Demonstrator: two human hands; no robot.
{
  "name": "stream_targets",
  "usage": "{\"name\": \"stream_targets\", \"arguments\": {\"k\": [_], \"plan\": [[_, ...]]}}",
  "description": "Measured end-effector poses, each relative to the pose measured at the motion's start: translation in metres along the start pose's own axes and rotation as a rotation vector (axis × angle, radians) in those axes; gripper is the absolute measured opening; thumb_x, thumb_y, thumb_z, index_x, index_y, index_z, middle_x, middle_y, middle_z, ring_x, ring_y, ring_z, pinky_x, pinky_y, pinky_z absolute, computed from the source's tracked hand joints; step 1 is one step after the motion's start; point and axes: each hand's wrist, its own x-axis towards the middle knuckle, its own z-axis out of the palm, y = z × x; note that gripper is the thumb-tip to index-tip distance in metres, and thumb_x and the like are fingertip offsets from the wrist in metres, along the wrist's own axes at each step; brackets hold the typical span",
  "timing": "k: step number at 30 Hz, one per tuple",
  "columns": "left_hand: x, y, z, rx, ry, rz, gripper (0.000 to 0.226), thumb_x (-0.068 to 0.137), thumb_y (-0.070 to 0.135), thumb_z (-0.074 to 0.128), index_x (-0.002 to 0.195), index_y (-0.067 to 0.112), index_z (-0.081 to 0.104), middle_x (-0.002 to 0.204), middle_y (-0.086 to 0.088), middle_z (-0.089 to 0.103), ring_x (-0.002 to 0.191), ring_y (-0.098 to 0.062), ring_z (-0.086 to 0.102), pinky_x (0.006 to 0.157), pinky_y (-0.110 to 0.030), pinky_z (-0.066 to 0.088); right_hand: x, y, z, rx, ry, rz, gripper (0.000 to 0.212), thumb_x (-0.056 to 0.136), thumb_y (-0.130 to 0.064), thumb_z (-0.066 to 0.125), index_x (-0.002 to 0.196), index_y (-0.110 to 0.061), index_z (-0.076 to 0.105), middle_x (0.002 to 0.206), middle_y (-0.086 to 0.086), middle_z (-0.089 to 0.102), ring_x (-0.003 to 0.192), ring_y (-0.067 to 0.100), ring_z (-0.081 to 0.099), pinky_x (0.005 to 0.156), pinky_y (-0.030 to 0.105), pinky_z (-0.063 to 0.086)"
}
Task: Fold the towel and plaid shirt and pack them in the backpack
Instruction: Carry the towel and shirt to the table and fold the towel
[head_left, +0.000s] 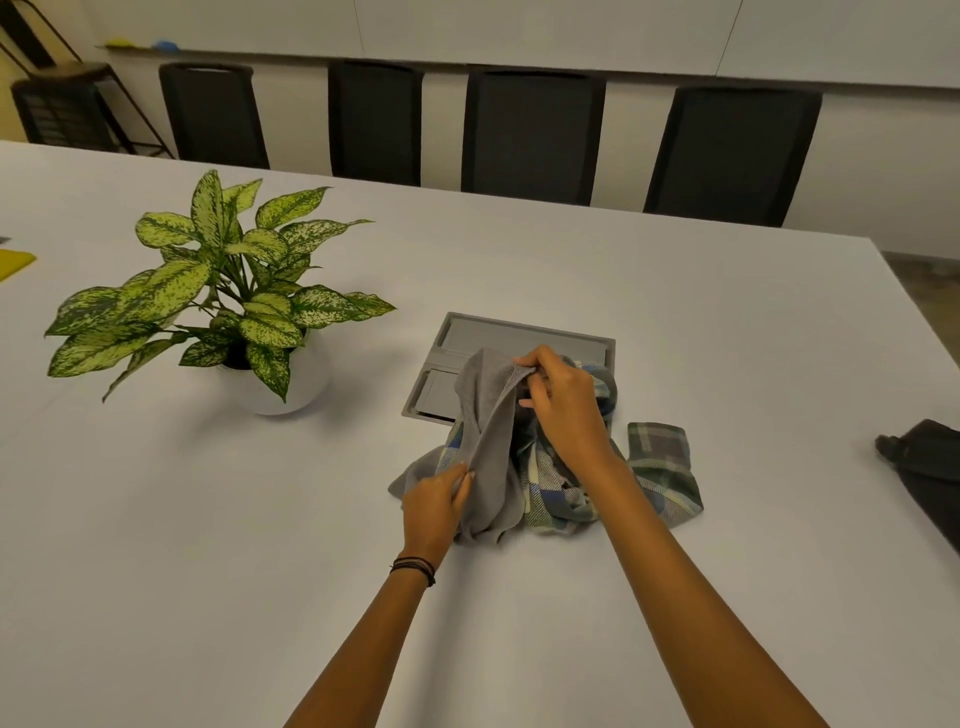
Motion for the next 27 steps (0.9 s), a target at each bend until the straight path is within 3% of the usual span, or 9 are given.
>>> {"name": "stream_targets", "arguments": {"k": [4,6,9,11,13,15,18,23,27], "plan": [[-0.005,0.007,-0.002,-0.005,-0.001,0.035,0.022,0.094,0.028,0.051,0.099,0.013,0.066,0.084,-0.003,0.067,0.07,-0.011,0.056,0.063,-0.012,0.043,0.003,-0.009,0.002,0.02,0.007,-0.002,0.016,0.096,-0.004,0.04,0.103,-0.003,0.055,0.091,0.023,0.063,0.079,0.033,0.065,0.069,0.033,0.059],[-0.008,0.005,-0.002,0.002,-0.013,0.038,0.02,0.094,0.029,0.051,0.09,0.012,0.063,0.077,-0.001,0.064,0.065,-0.012,0.055,0.058,-0.017,0.046,0.006,-0.013,0.001,0.002,0.044,-0.022,0.015,0.096,-0.005,0.041,0.102,-0.006,0.055,0.086,0.021,0.063,0.07,0.032,0.063,0.064,0.039,0.058],[-0.014,0.0,-0.003,0.055,-0.035,0.041,0.021,0.095,0.027,0.05,0.092,0.01,0.063,0.08,-0.004,0.066,0.066,-0.013,0.053,0.054,-0.011,0.039,0.011,-0.024,-0.005,-0.102,0.078,-0.084,0.013,0.094,-0.002,0.043,0.1,-0.005,0.055,0.082,0.02,0.065,0.046,0.015,0.044,0.047,0.039,0.045],[-0.018,-0.003,-0.003,0.091,-0.041,0.041,0.021,0.095,0.027,0.048,0.098,0.012,0.063,0.083,-0.003,0.067,0.066,-0.01,0.051,0.051,-0.006,0.031,0.013,-0.032,-0.01,-0.13,0.09,-0.139,0.014,0.094,-0.001,0.043,0.101,-0.002,0.055,0.088,0.021,0.066,0.046,0.011,0.039,0.047,0.04,0.043],[-0.021,-0.006,-0.004,0.099,-0.042,0.032,0.02,0.096,0.025,0.047,0.1,0.013,0.063,0.084,-0.002,0.067,0.066,-0.01,0.05,0.053,-0.007,0.033,0.015,-0.038,-0.015,-0.121,0.118,-0.174,0.015,0.094,-0.001,0.044,0.102,-0.001,0.056,0.097,0.018,0.067,0.055,0.018,0.053,0.057,0.044,0.051],[-0.022,-0.006,-0.008,0.081,-0.024,0.009,0.018,0.096,0.022,0.048,0.099,0.012,0.062,0.08,-0.002,0.064,0.063,-0.011,0.051,0.057,-0.017,0.045,0.017,-0.044,-0.02,-0.101,0.159,-0.198,0.015,0.094,-0.002,0.045,0.103,0.001,0.057,0.103,0.015,0.067,0.07,0.024,0.064,0.066,0.045,0.056],[-0.017,-0.003,-0.017,0.06,0.029,-0.002,0.017,0.095,0.019,0.05,0.101,0.013,0.064,0.079,-0.004,0.066,0.063,-0.013,0.053,0.063,-0.026,0.051,0.019,-0.053,-0.028,-0.096,0.23,-0.216,0.015,0.094,-0.002,0.047,0.104,0.002,0.057,0.108,0.014,0.066,0.083,0.026,0.067,0.073,0.035,0.058],[-0.004,0.001,-0.039,0.047,0.119,0.023,0.025,0.094,0.02,0.052,0.114,0.014,0.064,0.102,-0.005,0.07,0.086,-0.023,0.065,0.076,-0.026,0.049,0.025,-0.06,-0.04,-0.032,0.331,-0.206,0.017,0.094,-0.005,0.048,0.107,0.0,0.057,0.112,0.013,0.066,0.09,0.024,0.067,0.078,0.031,0.057],[0.007,0.002,-0.058,0.054,0.148,0.038,0.023,0.094,0.024,0.053,0.109,0.015,0.066,0.1,-0.005,0.071,0.089,-0.022,0.066,0.075,-0.026,0.049,0.024,-0.058,-0.054,-0.056,0.404,-0.224,0.018,0.093,-0.006,0.049,0.107,0.0,0.059,0.105,0.014,0.067,0.084,0.022,0.067,0.075,0.027,0.057]]}}
